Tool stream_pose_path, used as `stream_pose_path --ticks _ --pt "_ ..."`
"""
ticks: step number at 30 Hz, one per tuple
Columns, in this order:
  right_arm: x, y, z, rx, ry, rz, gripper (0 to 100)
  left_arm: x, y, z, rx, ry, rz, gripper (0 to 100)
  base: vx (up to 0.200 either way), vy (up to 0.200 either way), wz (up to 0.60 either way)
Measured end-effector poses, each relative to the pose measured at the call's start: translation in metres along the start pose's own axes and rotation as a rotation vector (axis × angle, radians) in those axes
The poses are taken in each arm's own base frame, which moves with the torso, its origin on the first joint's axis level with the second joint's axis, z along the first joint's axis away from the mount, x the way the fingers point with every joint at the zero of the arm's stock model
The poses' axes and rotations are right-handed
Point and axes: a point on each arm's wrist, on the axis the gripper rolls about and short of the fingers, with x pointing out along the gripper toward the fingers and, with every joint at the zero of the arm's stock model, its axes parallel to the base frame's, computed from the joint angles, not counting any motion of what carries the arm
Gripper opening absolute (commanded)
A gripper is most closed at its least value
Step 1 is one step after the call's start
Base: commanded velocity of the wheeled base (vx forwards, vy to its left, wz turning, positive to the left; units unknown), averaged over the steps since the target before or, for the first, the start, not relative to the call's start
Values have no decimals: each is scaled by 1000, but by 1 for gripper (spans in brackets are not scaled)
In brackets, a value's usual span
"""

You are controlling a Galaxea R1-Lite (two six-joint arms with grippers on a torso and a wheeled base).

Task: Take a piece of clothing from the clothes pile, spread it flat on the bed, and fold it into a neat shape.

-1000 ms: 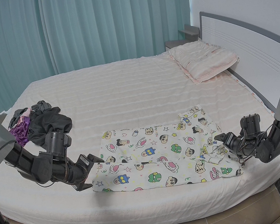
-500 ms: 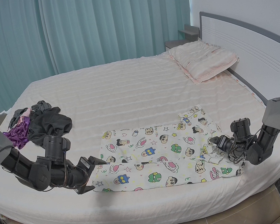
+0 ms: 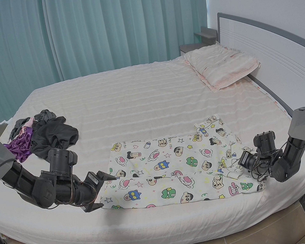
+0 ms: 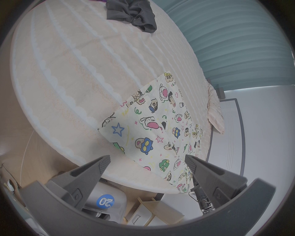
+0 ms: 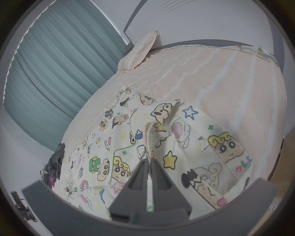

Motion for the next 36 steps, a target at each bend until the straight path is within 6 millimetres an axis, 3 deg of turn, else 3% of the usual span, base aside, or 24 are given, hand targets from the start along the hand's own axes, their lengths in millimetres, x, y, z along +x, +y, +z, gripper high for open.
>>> stream_pose_path --ticks 17,36 --pt "-40 3 4 -12 5 4 0 3 3 0 -4 7 13 100 0 0 0" --pt "-82 7 -16 -52 39 -1 0 10 12 -4 -8 27 49 100 0 0 0"
